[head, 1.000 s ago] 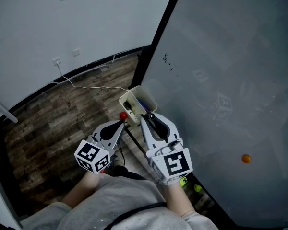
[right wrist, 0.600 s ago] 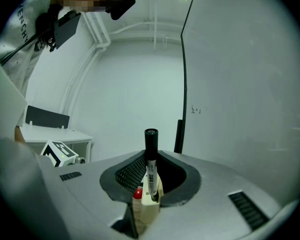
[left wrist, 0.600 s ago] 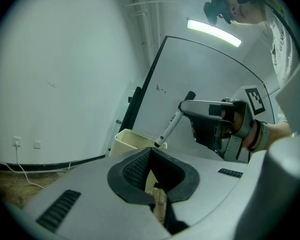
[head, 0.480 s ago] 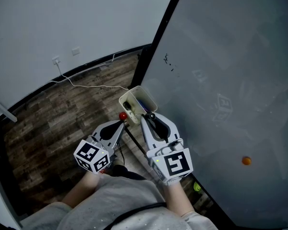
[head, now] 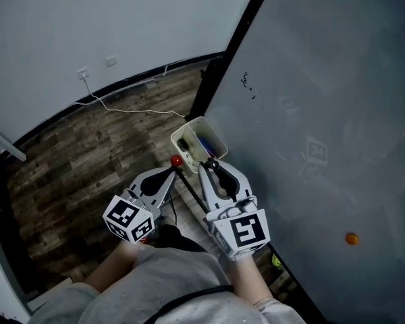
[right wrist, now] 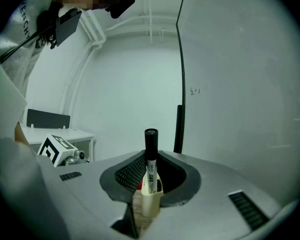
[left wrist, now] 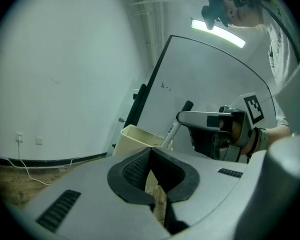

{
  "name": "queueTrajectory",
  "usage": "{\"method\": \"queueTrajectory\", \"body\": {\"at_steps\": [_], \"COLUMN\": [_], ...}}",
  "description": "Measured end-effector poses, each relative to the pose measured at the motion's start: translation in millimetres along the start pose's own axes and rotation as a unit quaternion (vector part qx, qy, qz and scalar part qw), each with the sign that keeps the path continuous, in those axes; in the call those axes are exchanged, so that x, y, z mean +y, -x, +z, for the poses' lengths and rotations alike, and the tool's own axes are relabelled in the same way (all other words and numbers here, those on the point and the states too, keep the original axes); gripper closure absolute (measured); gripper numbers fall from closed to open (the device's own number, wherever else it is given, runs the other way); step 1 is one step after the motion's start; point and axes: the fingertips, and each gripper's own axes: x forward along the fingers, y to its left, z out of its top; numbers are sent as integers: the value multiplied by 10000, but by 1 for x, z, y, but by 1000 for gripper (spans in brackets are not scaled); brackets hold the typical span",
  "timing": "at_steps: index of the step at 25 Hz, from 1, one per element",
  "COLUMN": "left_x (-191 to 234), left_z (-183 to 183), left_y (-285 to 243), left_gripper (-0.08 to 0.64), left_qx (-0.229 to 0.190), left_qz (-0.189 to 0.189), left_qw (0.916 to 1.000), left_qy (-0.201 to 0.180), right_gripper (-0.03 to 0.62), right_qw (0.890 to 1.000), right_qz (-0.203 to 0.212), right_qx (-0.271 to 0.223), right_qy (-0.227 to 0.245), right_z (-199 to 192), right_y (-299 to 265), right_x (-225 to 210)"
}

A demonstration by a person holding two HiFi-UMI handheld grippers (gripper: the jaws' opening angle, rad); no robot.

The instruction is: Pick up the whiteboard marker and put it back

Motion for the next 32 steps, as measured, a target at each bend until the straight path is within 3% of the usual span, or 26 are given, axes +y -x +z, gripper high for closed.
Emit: {"method": "queueTrajectory", "body": {"at_steps": [11, 32], "left_x": [9, 8], "left_z": [-5, -19], "left_y": [-10, -18], "left_gripper": [549, 549], "left_qx": [57, 183], "left_qz": [122, 226], "left_qw": [9999, 9995], "left_qy": [-13, 107], "right_gripper": [515, 515], "right_qw": [9995, 9995], "right_qz": [108, 220], "right_qx": [225, 231], "right_qy": [-218, -88], "right_z": [-28, -48], "right_y": [-15, -18], "right_x": [-6, -4]}}
